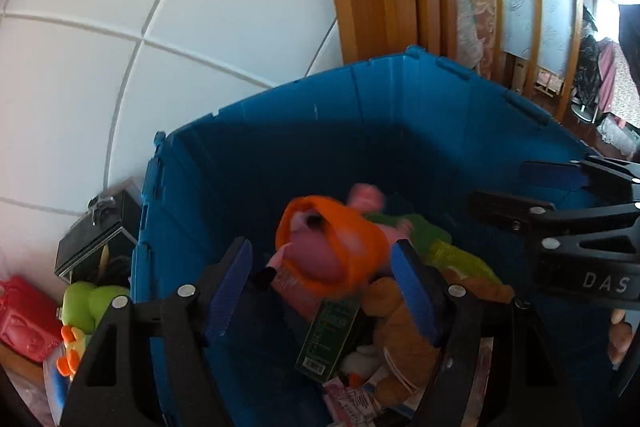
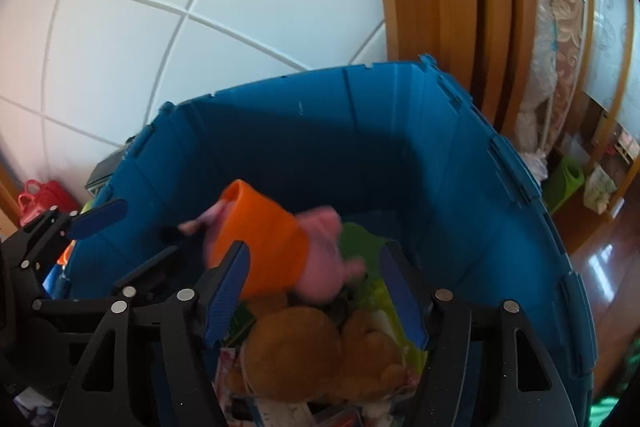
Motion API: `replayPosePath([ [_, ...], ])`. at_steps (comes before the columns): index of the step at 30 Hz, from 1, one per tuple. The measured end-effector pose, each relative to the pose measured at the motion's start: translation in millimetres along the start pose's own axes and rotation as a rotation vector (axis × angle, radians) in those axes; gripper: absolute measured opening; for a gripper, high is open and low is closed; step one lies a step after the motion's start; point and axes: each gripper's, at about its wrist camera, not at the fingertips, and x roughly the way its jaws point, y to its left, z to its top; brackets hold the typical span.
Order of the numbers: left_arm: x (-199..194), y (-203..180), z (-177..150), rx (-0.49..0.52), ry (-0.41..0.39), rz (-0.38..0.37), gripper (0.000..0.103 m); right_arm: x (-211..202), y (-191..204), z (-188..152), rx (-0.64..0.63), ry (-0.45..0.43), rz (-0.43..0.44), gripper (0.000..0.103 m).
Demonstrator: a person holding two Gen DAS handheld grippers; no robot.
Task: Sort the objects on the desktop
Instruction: 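Open both tools to drop the pig plush into the crate, then withdraw both tools from the crate back to the pile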
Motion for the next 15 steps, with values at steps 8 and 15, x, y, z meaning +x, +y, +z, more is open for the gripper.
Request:
replayPosePath([
  [8,2,-3,0,0.035,0.003,0.05,0.072,13,-14,-1,0.002,0.061,-0.056,0.103],
  [15,4,4,0,0.025,0.009,0.065,0.072,5,-10,0,0.01,0.054,-0.034,0.103],
])
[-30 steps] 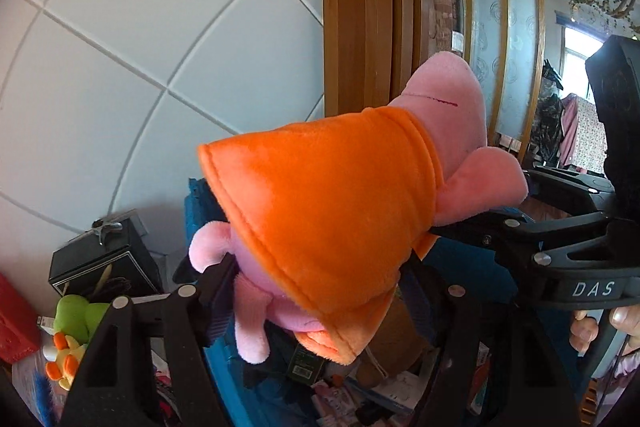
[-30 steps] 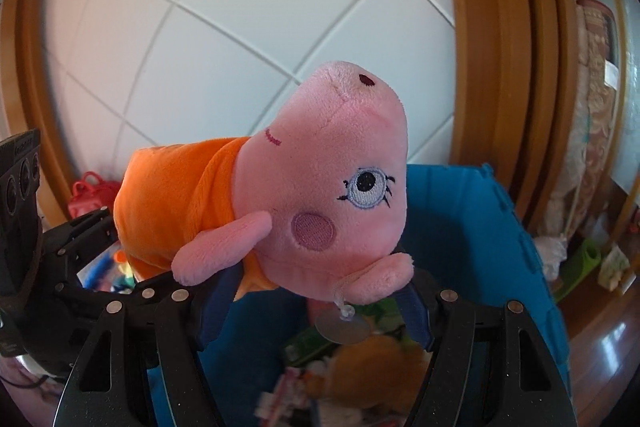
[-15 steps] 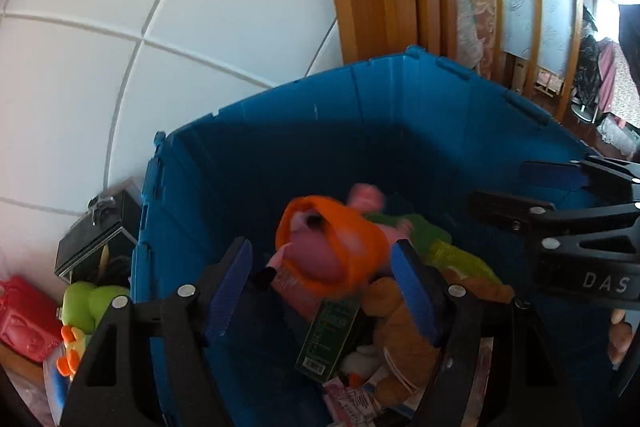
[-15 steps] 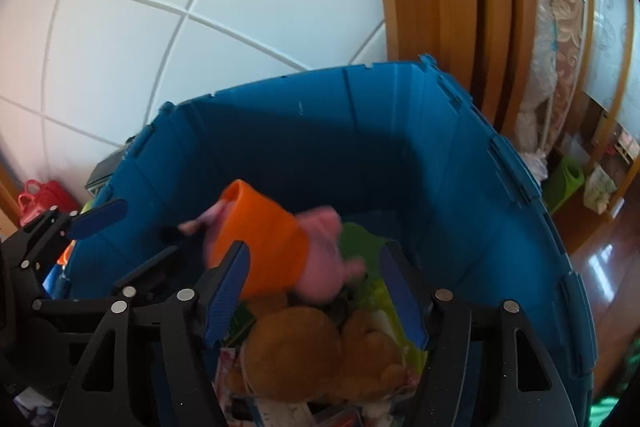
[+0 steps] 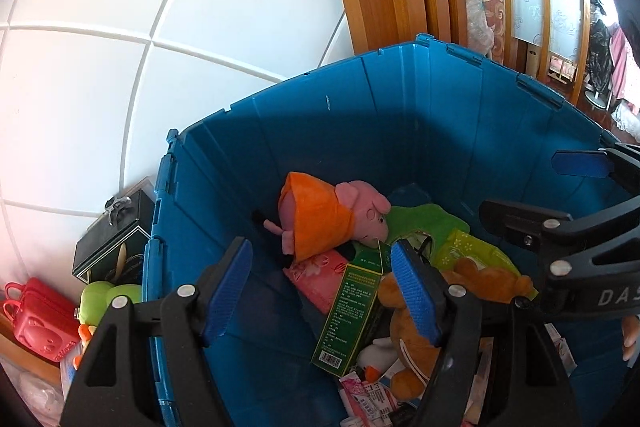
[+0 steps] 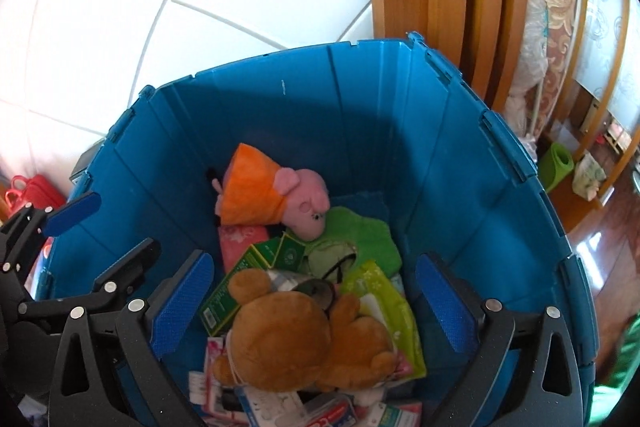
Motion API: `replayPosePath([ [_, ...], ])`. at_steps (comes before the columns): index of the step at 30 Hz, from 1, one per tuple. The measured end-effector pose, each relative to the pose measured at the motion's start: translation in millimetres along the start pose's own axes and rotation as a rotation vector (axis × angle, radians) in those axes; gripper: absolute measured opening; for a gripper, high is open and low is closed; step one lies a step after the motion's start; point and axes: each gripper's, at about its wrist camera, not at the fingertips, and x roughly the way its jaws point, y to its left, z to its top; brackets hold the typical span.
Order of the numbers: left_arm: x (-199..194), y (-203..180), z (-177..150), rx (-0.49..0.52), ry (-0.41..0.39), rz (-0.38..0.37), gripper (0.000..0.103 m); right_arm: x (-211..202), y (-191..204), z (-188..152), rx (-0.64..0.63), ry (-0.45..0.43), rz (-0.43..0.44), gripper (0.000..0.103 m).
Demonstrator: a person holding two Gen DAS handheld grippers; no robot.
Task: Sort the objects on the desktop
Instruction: 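Withdraw both tools from the crate back to the pile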
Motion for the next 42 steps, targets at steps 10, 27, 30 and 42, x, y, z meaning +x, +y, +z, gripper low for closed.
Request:
replayPosePath([
  [10,-33,32,-10,-0.171,-0.045,-0.049,0.072,-17,1,4,0.027,-0.051,0.074,0.103],
  [27,-201,146,-130,-0.387,-0.247,0.158,0.078,-77,62,-10,-0.186,-0.12,0.055,0.103],
  [30,-213,162,-162,-0.424,-0.24,0.2,0.078,-105,80,-18,-0.228,-0.145,0.066,0.103],
  [42,-255,224,-292,-0.544,-0.267,0.343,0.078,-152,178,-84,-0.38,-0.289,-0.011,0.103],
])
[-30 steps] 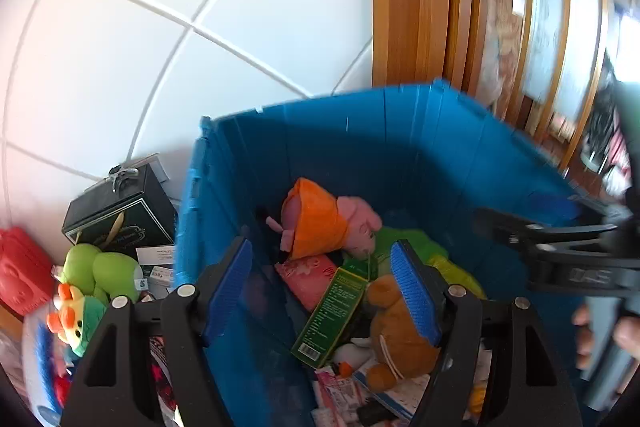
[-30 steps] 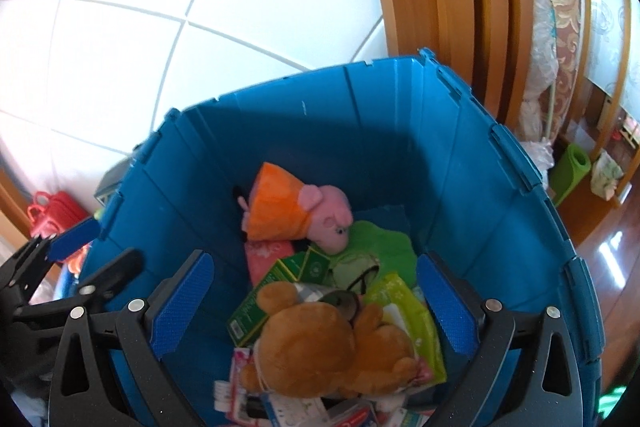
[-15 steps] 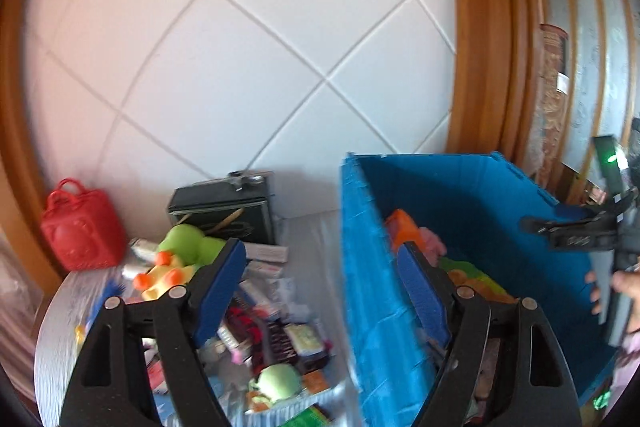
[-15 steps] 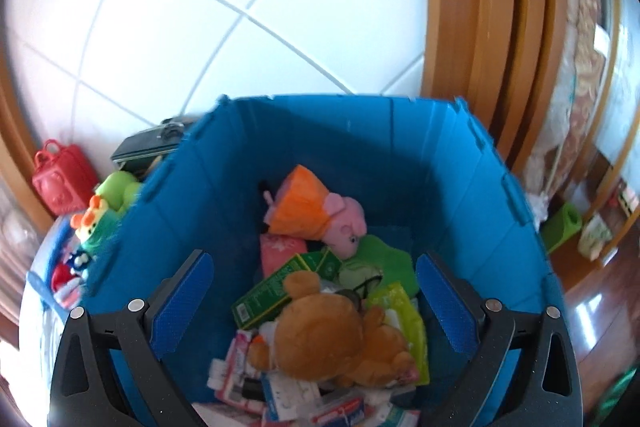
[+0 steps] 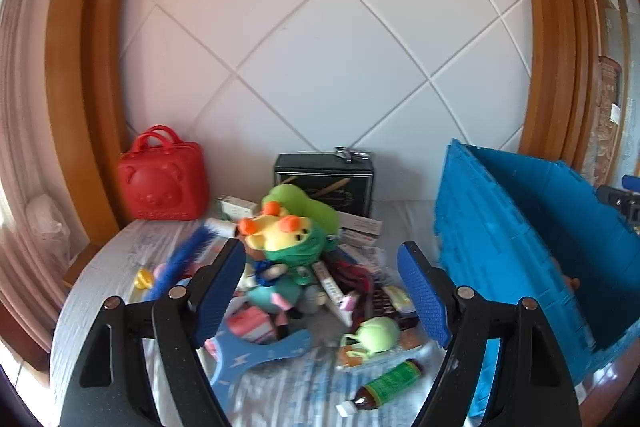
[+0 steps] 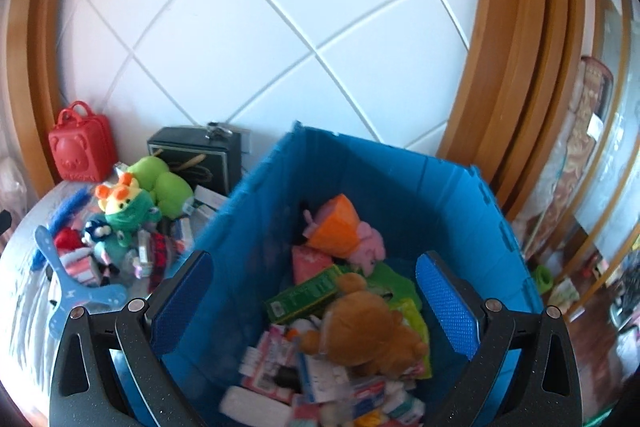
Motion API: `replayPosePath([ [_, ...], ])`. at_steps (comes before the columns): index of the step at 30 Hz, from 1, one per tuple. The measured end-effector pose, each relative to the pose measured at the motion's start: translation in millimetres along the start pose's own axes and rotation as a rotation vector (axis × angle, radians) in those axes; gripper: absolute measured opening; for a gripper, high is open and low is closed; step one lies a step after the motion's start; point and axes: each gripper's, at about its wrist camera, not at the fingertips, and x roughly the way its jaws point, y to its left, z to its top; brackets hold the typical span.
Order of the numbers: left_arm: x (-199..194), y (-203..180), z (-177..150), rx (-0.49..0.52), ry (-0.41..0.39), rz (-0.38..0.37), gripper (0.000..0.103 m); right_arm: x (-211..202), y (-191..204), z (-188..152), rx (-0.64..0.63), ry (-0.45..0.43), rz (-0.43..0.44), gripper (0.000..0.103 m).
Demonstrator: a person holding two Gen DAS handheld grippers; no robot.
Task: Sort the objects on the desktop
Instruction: 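Withdraw both tools from the crate back to the pile, then grasp the blue plastic paddle with the left tool while the right tool grasps the brown bottle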
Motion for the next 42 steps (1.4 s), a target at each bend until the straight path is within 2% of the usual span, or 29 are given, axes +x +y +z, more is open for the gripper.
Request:
replayPosePath([
  [8,16,106,-44,-0.066,0.045,0.075,0.078,-31,89,-4,0.002,-0.123,0.072,0.103],
  [11,29,144,-63,-0.067,0.088,0.116,0.078,-33,124,-10,0.014,-0.174,0.109,0.103],
  [15,49,187,-93,-0.072,0.169,0.14,0.078,-23,166,-22,0.045,-0.194,0.175,0.103],
  [18,58,210,-118,-0.063,0.187,0.158,0.078,-12,194,-35,0.068,-0.178,0.204,0.103],
  [23,74,219,-154,0.01,0.195,0.178,0.078,20,244,-77,0.061,-0.078,0.17,0.103],
  [26,84,212,-173,0.053,0.208,0.139,0.078,45,265,-109,0.084,0.022,0.143,0.103],
  [34,122,170,-205,0.149,0.262,0.048,0.078,99,263,-179,0.235,0.256,0.037,0.103],
  [41,164,148,-219,0.122,0.352,-0.025,0.078,131,251,-215,0.354,0.397,-0.006,0.103],
  [42,170,147,-219,0.109,0.372,-0.041,0.074,136,250,-217,0.364,0.407,-0.004,0.103],
])
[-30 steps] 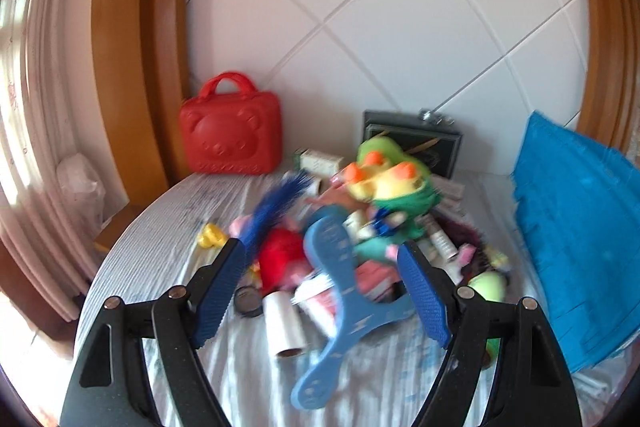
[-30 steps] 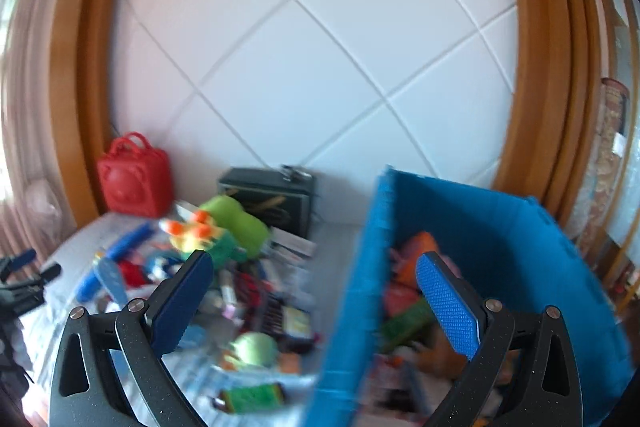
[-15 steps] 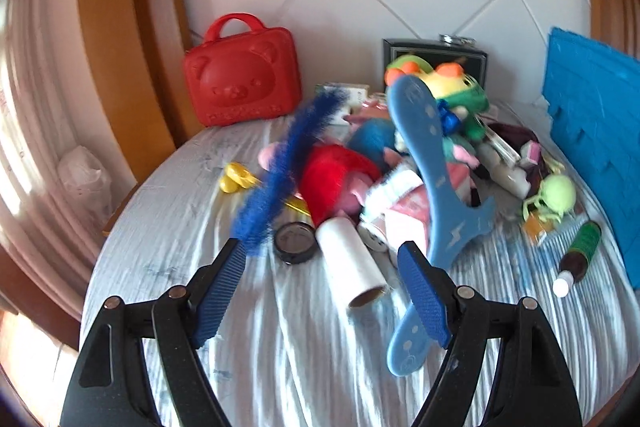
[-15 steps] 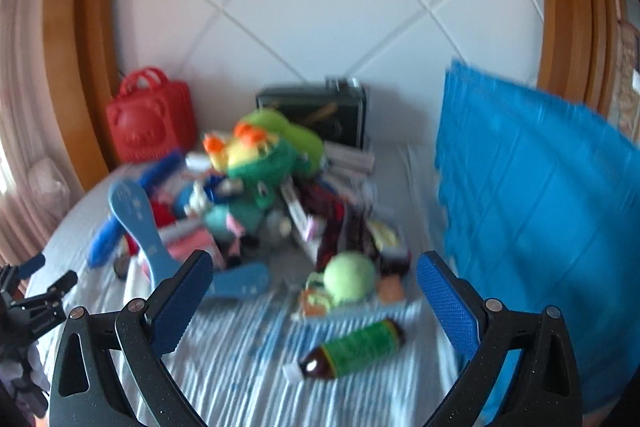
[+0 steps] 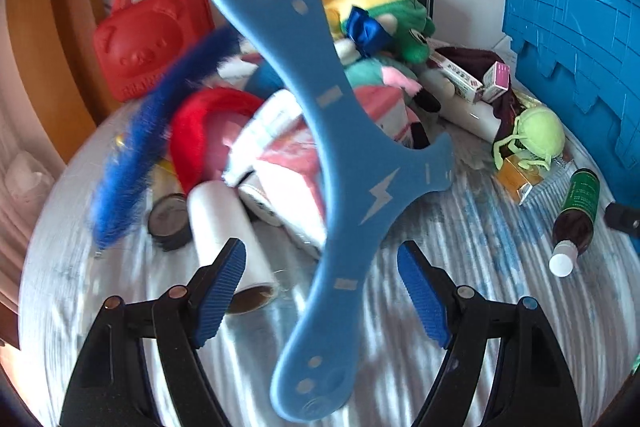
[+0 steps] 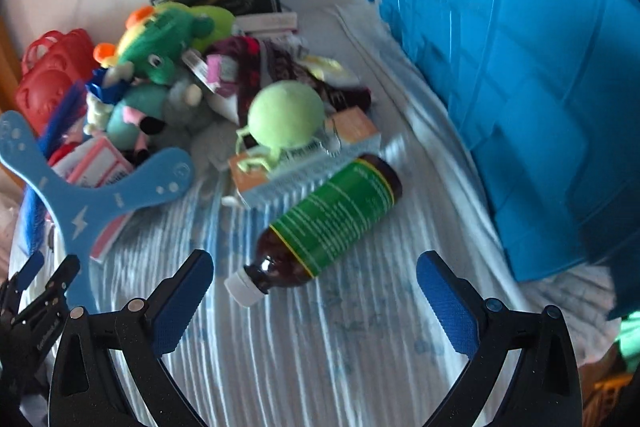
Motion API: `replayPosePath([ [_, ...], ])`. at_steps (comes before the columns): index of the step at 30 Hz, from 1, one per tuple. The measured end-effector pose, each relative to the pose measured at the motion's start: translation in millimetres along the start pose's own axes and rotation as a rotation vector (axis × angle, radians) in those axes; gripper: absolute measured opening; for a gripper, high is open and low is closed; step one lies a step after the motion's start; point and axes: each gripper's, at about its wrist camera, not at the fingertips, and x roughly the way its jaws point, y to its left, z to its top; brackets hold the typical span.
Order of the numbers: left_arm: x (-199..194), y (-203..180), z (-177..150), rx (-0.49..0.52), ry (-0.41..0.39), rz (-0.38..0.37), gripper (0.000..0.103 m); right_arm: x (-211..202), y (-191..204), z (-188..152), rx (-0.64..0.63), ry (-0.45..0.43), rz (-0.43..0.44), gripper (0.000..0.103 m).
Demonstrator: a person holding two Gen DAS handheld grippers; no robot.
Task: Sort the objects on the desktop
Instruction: 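Grasp the blue plastic paddle with the left tool while the right tool grasps the brown bottle, then lift the blue paddle and brown bottle and carry both over the crate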
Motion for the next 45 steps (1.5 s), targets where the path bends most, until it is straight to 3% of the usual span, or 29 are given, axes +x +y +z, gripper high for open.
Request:
replayPosePath([
  [1,4,-1,2,-0.01,0.014,-0.024,0.069,3,-2,0,0.01,0.008,0.006,0.103],
  [3,10,-2,5,-0.027,0.051,-0.088,0.048,12,-4,3,0.039,0.028,0.019,0.103],
  [8,10,-10,12,-0.025,0.075,-0.151,0.029,36,-11,13,0.107,0.063,0.011,0.102],
  [11,5,-15,19,-0.03,0.085,-0.218,0.022,50,-16,17,0.135,0.098,0.002,0.091],
  [20,21,-47,53,-0.002,0.076,-0.242,0.021,72,-14,28,0.136,0.145,0.008,0.088],
  [22,27,-52,55,-0.005,0.088,-0.245,0.021,75,-12,28,0.123,0.152,0.021,0.072],
  [30,5,-51,54,-0.01,0.004,-0.243,0.011,60,-8,18,0.063,0.134,0.005,0.063],
  [38,-35,-51,60,0.036,-0.088,-0.214,0.009,17,9,12,0.008,0.046,0.068,0.058],
  [45,-66,-43,72,0.045,-0.164,-0.189,0.009,-30,35,28,-0.067,-0.08,0.104,0.055],
])
